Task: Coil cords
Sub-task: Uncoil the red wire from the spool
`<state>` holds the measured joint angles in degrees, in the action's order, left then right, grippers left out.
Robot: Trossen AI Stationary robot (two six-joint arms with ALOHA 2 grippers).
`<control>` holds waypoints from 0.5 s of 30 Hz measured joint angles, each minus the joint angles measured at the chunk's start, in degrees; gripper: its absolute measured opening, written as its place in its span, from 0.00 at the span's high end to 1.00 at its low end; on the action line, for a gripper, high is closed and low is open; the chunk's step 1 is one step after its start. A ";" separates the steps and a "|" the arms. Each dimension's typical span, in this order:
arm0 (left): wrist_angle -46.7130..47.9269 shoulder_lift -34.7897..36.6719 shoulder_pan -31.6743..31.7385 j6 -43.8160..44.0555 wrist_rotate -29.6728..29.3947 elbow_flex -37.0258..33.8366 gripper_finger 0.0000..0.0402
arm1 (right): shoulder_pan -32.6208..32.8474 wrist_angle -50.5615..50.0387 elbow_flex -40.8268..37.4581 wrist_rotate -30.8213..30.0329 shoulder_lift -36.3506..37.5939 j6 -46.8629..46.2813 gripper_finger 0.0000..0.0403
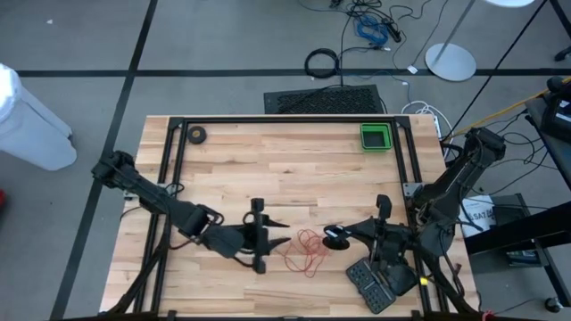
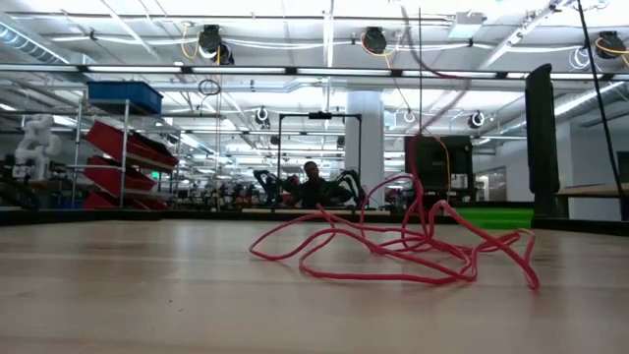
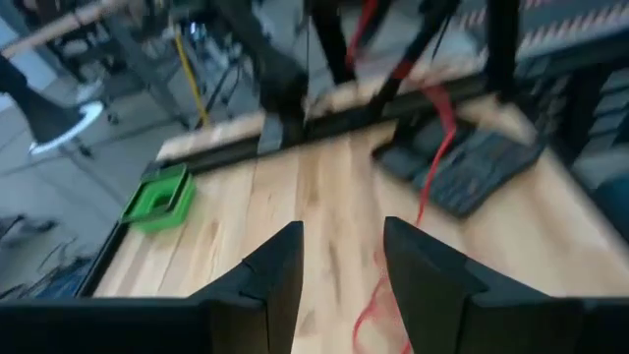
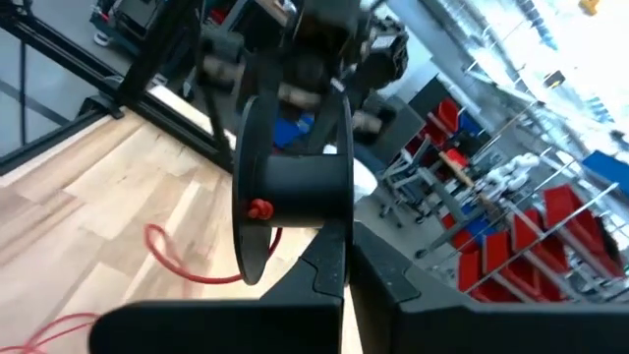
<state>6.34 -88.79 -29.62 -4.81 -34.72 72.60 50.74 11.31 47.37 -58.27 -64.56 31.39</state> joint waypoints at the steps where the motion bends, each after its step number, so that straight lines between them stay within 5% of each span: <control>1: -1.29 0.14 -0.29 0.01 0.15 0.00 0.62 | -0.02 -1.26 0.00 0.30 0.47 -1.33 1.00; 8: -8.90 -3.68 0.65 -1.76 6.07 0.00 0.62 | -0.01 -3.11 0.00 7.88 1.38 -4.21 1.00; 15: -15.56 -10.20 3.80 -3.04 13.10 -0.02 0.62 | 0.00 -3.04 0.00 8.23 1.38 -4.21 1.00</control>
<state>-9.22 -98.99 -25.82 -7.85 -21.63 72.58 50.74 8.27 47.37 -50.04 -63.18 27.18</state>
